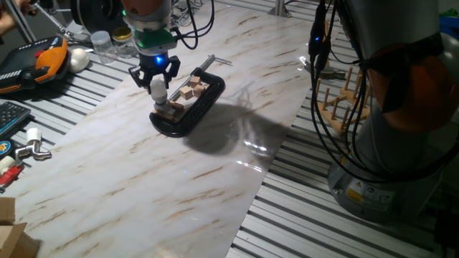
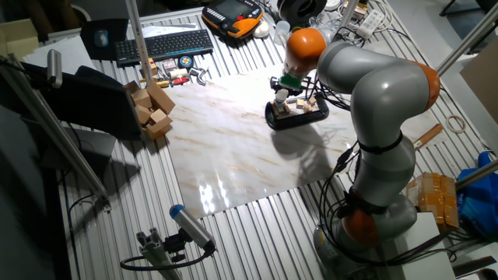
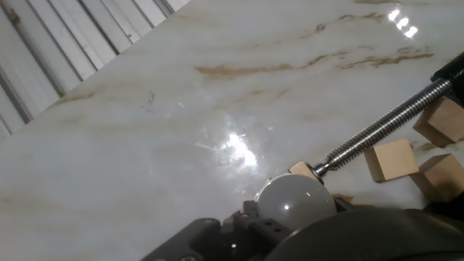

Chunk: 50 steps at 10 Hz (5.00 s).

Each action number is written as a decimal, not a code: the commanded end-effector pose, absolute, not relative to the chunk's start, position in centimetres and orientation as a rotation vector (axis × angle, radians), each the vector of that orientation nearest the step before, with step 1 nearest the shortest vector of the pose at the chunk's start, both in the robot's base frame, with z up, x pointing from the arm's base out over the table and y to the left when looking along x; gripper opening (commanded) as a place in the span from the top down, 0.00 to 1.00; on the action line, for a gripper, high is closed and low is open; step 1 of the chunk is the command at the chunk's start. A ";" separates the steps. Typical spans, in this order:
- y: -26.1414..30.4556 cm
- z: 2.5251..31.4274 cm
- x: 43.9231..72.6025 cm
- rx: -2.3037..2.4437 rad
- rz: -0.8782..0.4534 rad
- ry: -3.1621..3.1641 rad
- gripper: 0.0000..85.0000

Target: Install the light bulb by rotating it

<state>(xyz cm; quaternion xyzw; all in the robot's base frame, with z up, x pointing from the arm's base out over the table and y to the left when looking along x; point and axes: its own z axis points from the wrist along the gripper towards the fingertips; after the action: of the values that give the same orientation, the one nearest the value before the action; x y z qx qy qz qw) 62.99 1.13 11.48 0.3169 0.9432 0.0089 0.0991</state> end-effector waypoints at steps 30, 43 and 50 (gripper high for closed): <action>-0.3 14.6 63.7 0.483 0.003 2.866 0.20; 0.0 16.2 63.4 -0.230 0.031 3.037 0.40; 0.3 16.9 63.2 -0.184 -0.029 3.040 1.00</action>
<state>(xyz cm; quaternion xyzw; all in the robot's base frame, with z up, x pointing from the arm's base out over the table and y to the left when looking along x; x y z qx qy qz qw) 63.24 0.34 16.88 -0.0597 0.9970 -0.0093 0.0481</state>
